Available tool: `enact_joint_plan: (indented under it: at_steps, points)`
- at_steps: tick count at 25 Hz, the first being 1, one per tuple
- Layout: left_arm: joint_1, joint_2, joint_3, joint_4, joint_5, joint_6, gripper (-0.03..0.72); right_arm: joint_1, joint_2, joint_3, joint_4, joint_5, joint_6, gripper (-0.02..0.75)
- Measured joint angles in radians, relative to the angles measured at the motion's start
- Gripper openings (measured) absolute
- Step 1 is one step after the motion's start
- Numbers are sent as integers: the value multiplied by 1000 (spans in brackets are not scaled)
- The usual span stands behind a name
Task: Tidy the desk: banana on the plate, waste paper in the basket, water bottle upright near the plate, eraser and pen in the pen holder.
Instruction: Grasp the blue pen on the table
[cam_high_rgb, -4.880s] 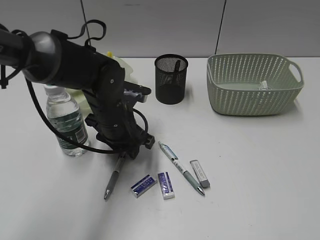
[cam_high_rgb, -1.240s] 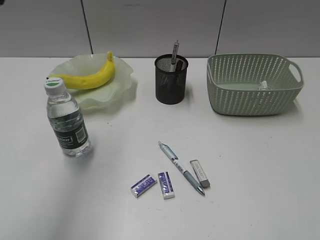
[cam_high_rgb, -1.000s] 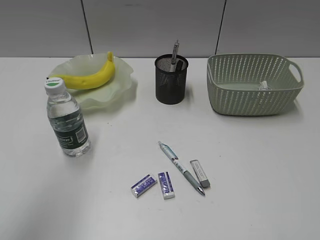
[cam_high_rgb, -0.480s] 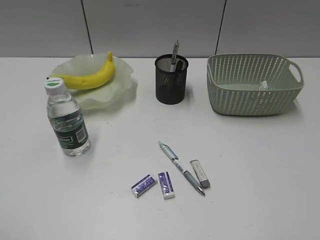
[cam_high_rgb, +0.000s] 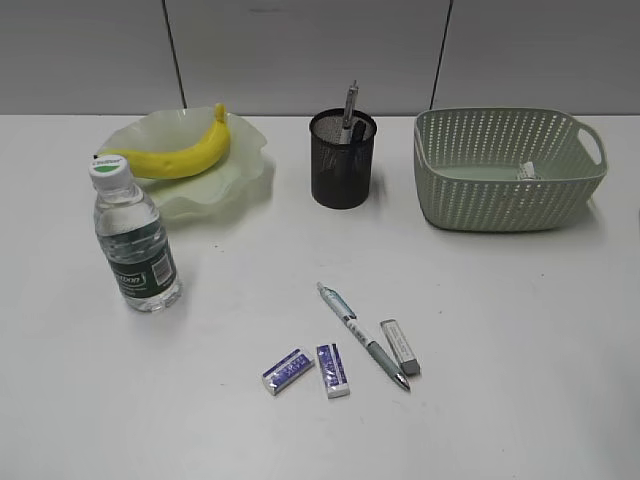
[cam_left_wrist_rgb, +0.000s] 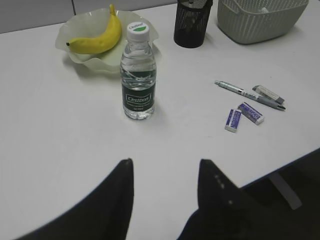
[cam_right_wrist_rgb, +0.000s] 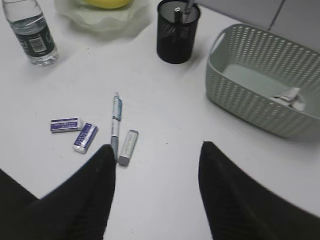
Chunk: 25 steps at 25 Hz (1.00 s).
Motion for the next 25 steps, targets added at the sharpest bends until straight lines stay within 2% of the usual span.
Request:
enact_joint_plan:
  at_steps: [3,6,11,13,18,25]
  points:
    - [-1,0,0,-3,-2,8,316,6,275,-108,103,-30,-78,424]
    - [-1,0,0,-3,-2,9,314,51,514,-244,124,-28,-104,424]
    - [-1,0,0,-5,-2,11,314,161,886,-505,77,37,-93,423]
    - [-1,0,0,-5,-2,11,311,189,1032,-607,54,104,-27,423]
    - [-1,0,0,-5,-2,11,310,200,1321,-844,1,293,70,423]
    - [-1,0,0,-5,-2,11,309,222,1548,-986,-33,392,159,422]
